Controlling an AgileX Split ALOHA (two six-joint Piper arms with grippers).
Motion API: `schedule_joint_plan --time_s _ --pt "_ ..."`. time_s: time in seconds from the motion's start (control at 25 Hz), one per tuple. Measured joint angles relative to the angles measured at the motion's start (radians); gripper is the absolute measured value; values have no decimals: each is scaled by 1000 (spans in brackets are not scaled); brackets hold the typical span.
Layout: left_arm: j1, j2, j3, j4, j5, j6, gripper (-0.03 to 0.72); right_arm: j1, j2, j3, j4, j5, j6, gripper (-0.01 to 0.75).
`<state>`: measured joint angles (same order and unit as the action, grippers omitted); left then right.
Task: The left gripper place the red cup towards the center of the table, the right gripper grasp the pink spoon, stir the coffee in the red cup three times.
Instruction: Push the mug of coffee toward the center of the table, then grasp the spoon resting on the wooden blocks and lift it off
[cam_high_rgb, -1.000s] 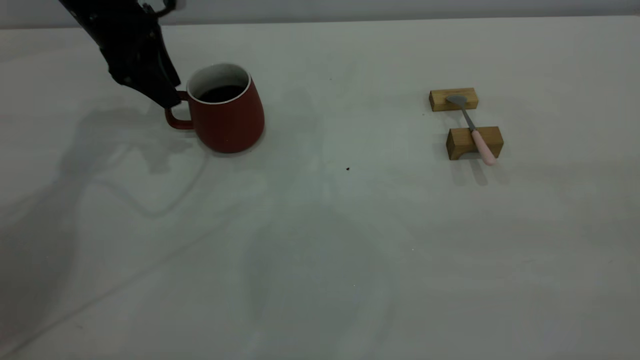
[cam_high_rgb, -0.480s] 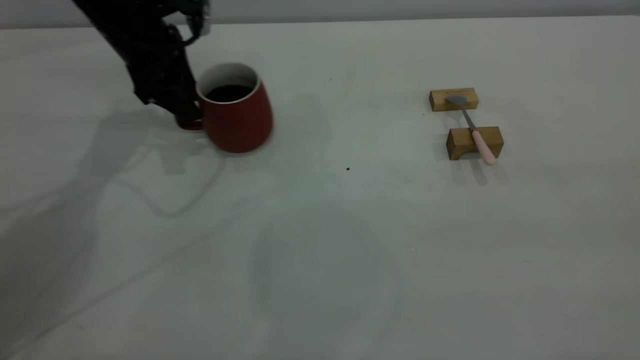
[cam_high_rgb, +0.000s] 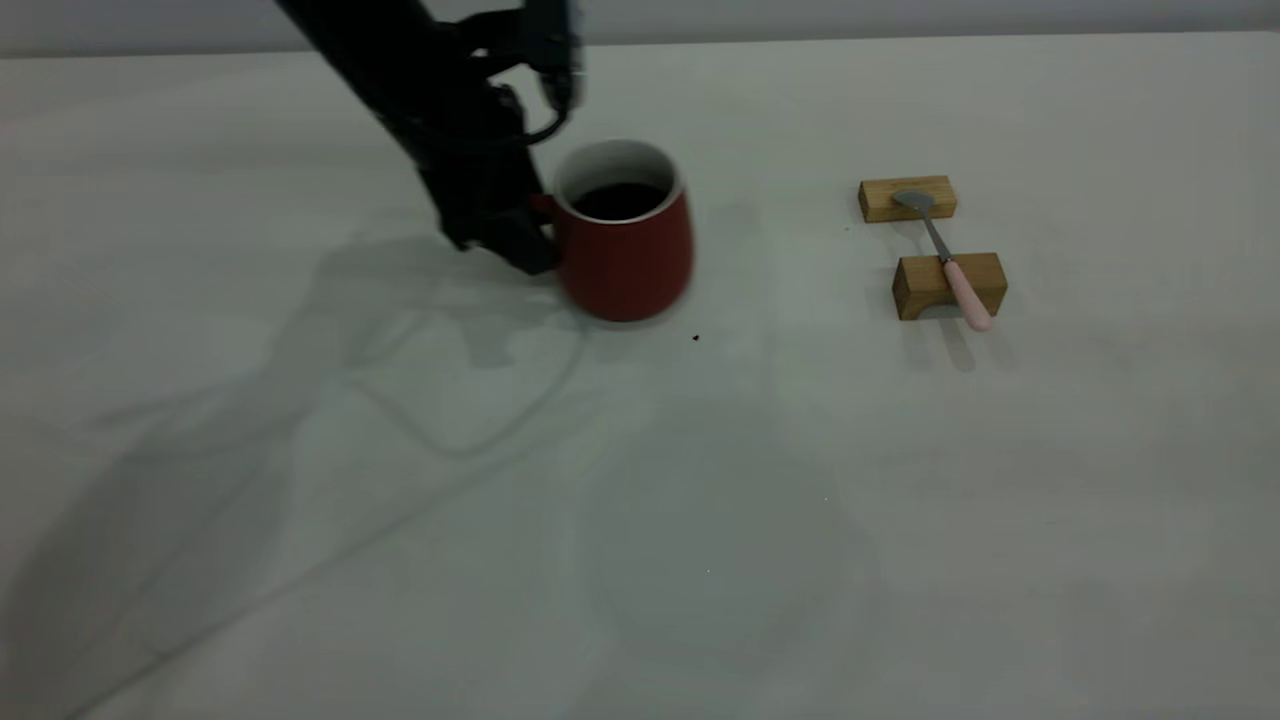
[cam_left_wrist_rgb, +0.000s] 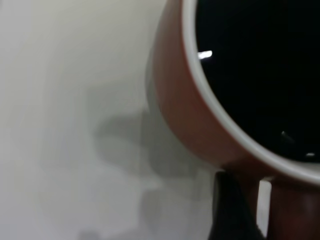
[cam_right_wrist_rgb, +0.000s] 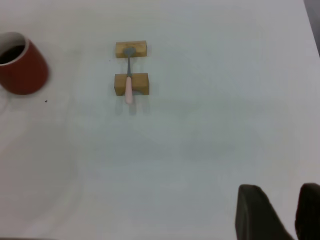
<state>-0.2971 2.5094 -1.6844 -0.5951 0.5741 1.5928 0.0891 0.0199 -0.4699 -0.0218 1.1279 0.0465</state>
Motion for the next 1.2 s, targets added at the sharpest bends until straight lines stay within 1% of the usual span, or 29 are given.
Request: schedule_joint_plan --time_s 0.12,0.24,0.4,0.64,0.8,0.92,1.0,1.12,1.2 --pt "-28 6 0 -35 -22 0 482 0 0 0 0 0 0 237" --pt "-33 3 0 -35 4 -23 482 0 0 0 0 0 0 237" --pt "-5 -45 0 29 98 -162 482 0 0 0 0 0 0 237" --pt "38 -242 0 178 261 -393 482 0 0 0 0 0 0 237" --pt "41 -411 0 269 402 -609 482 0 0 0 0 0 0 237" --pt "41 -550 0 346 512 -823 482 0 0 0 0 0 0 237" --pt "41 -650 0 396 578 -1003 482 0 0 0 0 0 0 237" --pt "42 -787 1 462 593 -1205 482 0 0 0 0 0 0 237" --pt "42 -877 3 484 593 -1277 482 0 0 0 0 0 0 237"
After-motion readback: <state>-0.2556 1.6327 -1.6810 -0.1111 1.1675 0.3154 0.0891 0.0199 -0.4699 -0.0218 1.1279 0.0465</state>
